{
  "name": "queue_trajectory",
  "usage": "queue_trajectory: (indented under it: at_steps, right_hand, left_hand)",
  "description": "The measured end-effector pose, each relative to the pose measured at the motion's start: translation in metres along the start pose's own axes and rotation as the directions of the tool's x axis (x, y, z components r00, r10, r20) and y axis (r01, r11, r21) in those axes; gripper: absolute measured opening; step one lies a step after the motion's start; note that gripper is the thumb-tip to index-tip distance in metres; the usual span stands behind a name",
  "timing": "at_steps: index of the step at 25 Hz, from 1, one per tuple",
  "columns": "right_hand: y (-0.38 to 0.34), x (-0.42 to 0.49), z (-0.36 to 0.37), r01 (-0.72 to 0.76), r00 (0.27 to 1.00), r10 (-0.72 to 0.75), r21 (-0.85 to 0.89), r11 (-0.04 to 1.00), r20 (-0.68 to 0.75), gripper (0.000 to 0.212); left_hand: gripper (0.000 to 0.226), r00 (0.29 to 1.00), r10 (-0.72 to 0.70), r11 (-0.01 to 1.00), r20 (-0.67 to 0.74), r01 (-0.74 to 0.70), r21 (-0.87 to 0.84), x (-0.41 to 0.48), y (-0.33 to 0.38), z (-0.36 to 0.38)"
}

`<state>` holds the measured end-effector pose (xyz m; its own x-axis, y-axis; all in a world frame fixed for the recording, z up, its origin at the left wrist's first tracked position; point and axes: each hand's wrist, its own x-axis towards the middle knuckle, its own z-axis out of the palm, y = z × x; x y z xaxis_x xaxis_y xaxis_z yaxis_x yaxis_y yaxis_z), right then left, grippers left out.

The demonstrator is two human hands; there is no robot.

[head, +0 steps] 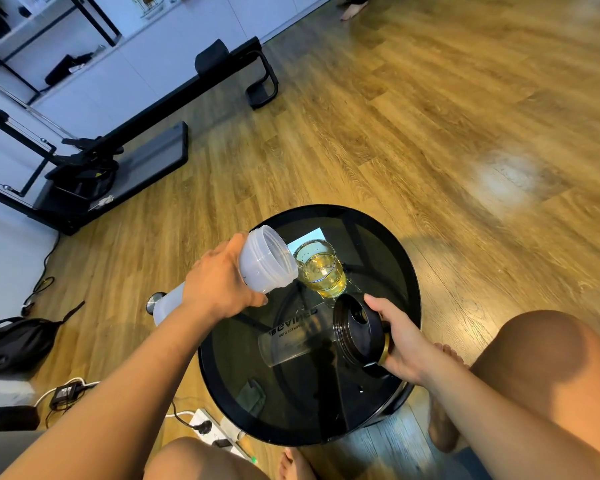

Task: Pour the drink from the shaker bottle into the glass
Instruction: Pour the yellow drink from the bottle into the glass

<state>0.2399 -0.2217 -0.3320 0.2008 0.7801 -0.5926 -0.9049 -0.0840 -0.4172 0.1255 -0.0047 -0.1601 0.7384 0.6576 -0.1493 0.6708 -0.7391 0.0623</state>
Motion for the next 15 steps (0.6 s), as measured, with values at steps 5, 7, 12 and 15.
queue_trajectory:
  at_steps: [5,7,12,15]
  right_hand:
    - [0.0001,0.0002,0.0002,0.0,1.0,0.0,-0.004,1.0,-0.001,0.063]
    - [0.0003,0.0006,0.0,-0.004,1.0,0.004,-0.006,1.0,-0.001,0.064]
    - [0.002,0.0017,-0.0002,-0.003,1.0,0.002,0.005,1.0,0.011,0.061]
    - [0.0023,0.002,-0.0007,-0.007,1.0,0.007,-0.004,1.0,0.001,0.063]
  left_hand:
    - [0.095,1.0,0.011,1.0,-0.009,-0.011,0.0,0.0009,-0.0005,-0.0026]
    - [0.095,1.0,0.011,1.0,-0.01,-0.011,0.007,0.0007,-0.0008,-0.0031]
    - [0.095,1.0,0.017,1.0,-0.012,-0.017,0.013,0.0014,-0.0022,-0.0041]
    - [0.095,1.0,0.02,1.0,-0.015,-0.019,0.018,0.0018,-0.003,-0.0047]
